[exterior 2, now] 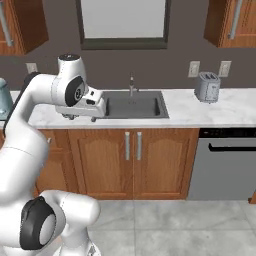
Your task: Navigate to the microwave.
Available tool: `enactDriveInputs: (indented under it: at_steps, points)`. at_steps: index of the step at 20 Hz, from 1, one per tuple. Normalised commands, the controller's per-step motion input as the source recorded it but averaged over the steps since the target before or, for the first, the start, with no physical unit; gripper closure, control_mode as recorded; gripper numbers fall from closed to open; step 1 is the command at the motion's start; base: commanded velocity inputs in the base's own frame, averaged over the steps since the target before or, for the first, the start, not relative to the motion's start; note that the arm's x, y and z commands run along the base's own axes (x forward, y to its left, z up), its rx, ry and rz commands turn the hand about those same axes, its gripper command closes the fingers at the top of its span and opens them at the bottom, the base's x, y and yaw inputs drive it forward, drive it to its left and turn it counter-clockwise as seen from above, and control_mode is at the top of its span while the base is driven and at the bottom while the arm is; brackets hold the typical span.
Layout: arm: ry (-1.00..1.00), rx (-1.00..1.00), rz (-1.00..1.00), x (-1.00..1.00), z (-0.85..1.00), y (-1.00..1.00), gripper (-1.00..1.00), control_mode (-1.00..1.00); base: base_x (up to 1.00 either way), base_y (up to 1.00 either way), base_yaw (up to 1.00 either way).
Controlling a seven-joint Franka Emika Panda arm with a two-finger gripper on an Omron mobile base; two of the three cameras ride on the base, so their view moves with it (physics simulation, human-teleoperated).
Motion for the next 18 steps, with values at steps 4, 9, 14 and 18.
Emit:
enactDriveInputs:
  at_steps: [4, 9, 14, 18]
  points:
    - [0.0, 0.0, 0.0, 0.0, 0.0, 0.0, -1.0, 1.0, 0.13, -1.0, 0.0]
    - [0.0, 0.0, 0.0, 0.0, 0.0, 0.0, -1.0, 1.0, 0.27, -1.0, 0.0]
    - [0.0, 0.0, 0.0, 0.0, 0.0, 0.0, -1.0, 1.0, 0.73, -0.69, 0.0]
    - [0.0, 0.0, 0.0, 0.0, 0.0, 0.0, -1.0, 1.0, 0.94, -0.37, -0.01]
